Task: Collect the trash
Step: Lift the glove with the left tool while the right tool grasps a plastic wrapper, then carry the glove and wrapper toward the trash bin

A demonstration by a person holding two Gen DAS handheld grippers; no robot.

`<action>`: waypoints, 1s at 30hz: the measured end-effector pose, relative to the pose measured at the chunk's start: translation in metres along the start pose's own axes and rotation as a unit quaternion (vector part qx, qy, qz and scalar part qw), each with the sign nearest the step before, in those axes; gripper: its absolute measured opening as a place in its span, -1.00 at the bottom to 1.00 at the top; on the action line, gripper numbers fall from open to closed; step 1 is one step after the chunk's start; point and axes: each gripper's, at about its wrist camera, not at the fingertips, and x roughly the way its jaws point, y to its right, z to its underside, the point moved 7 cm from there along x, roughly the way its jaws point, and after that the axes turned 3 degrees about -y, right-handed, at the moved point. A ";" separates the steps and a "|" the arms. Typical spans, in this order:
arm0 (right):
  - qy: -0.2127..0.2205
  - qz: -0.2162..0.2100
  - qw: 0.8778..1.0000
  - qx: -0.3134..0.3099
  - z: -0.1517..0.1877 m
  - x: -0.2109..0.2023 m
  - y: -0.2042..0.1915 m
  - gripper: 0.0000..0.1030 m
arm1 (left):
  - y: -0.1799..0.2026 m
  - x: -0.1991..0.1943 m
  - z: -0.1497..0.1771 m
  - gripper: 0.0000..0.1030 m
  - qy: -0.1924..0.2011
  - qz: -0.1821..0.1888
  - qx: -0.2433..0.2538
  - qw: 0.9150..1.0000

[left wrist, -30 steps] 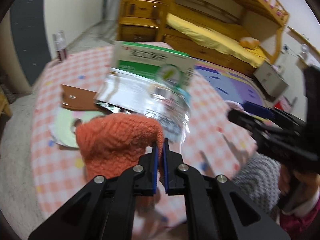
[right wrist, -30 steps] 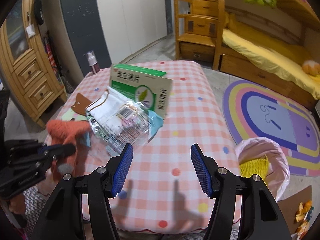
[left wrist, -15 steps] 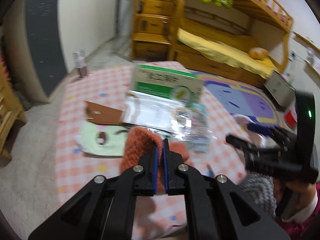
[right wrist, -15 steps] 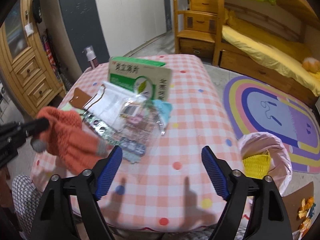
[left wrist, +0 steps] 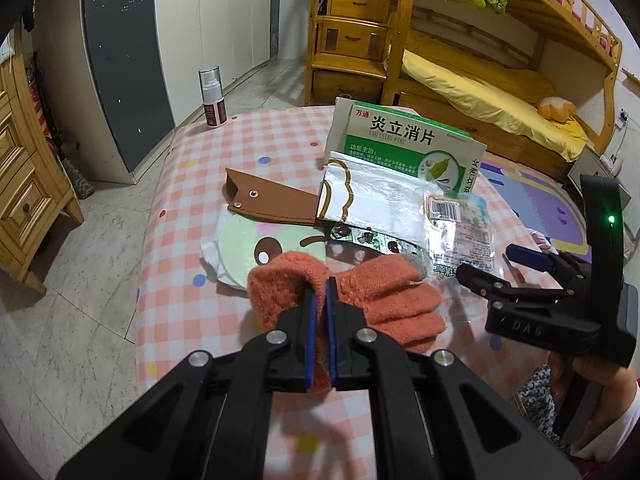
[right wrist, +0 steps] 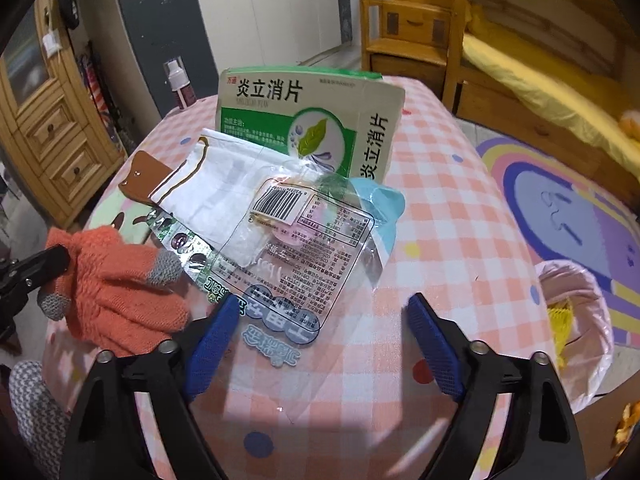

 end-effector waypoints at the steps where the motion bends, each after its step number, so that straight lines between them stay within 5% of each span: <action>1: 0.001 -0.004 1.000 0.000 0.000 -0.001 0.001 0.32 | 0.001 0.001 0.000 -0.95 0.000 -0.001 0.001 1.000; 7: 0.004 -0.052 0.998 0.030 -0.004 -0.014 0.008 -0.91 | 0.009 -0.001 -0.002 -0.95 0.002 0.002 0.007 1.000; 16: 0.089 -0.094 0.991 0.026 -0.026 -0.095 0.004 -1.00 | 0.023 -0.035 -0.017 -0.95 0.036 0.010 0.015 0.999; 22: 0.136 -0.053 0.989 0.029 -0.032 -0.143 0.023 -1.00 | 0.059 -0.077 -0.041 -0.95 0.090 0.023 0.061 0.994; 30: 0.153 -0.014 0.986 0.057 -0.013 -0.166 0.070 -1.00 | 0.119 -0.083 -0.053 -0.95 0.098 0.067 0.110 0.987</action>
